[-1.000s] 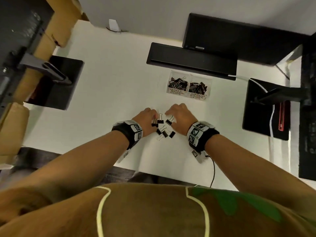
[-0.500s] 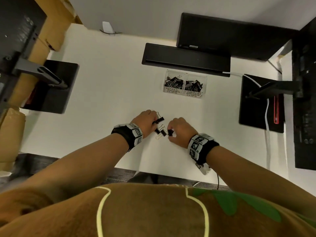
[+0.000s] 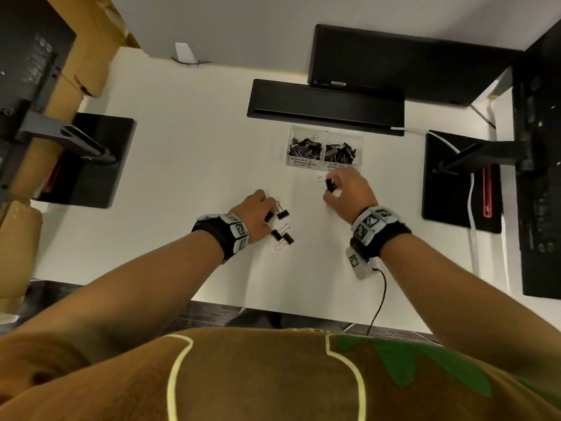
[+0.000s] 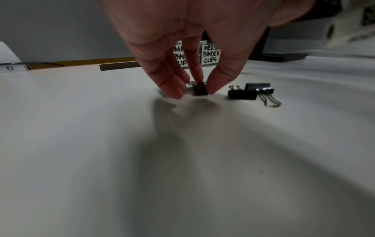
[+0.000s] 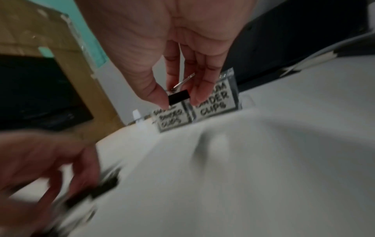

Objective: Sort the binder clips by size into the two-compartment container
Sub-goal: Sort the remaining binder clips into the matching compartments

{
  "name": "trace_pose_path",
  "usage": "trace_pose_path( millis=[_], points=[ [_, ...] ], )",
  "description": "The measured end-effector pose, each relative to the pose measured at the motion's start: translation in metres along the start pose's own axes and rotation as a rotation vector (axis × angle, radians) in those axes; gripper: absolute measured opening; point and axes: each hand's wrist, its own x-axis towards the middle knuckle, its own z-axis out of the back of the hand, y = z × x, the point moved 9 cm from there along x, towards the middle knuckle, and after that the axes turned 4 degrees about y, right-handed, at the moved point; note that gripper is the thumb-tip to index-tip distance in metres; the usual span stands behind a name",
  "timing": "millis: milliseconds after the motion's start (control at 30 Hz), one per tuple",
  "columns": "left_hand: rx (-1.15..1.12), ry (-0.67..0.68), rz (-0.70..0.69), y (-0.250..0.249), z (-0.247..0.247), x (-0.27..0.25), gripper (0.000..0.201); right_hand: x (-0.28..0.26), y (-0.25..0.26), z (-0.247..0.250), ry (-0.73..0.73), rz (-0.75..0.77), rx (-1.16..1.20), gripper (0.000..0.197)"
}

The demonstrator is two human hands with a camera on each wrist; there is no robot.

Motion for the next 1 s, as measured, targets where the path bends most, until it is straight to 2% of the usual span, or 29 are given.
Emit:
trace_pose_path(
  millis=[100,167,333,433,500,600,667,800,1000],
  points=[
    [-0.016,0.011,-0.001,0.004,-0.005,0.002,0.032,0.024,0.001,0.038,-0.11,-0.022,0.005,0.032],
    [-0.027,0.008,0.008,0.004,-0.005,0.004,0.032,0.039,-0.001,0.05,-0.134,-0.052,-0.014,0.034],
    [-0.042,0.005,-0.007,0.0,-0.002,0.007,0.029,0.053,-0.003,0.048,-0.085,-0.074,-0.144,0.041],
    [-0.074,-0.038,-0.031,-0.005,0.003,0.008,0.026,0.035,0.017,0.037,-0.119,0.024,-0.144,0.036],
    [-0.092,-0.063,-0.046,-0.011,0.008,0.01,0.026,0.014,0.033,0.006,-0.024,0.126,-0.09,0.029],
    [-0.103,-0.085,-0.092,-0.022,0.013,0.014,0.025,-0.03,0.054,-0.066,0.307,0.302,-0.097,0.026],
    [-0.078,-0.063,-0.11,-0.028,0.011,0.016,0.026,-0.053,0.055,-0.099,0.427,0.336,-0.129,0.032],
    [-0.006,0.02,-0.127,-0.035,0.001,0.019,0.03,-0.064,0.037,-0.122,0.458,0.256,-0.199,0.045],
    [0.075,0.078,-0.156,-0.037,-0.009,0.018,0.043,-0.056,0.017,-0.11,0.387,0.197,-0.137,0.034]
  ],
)
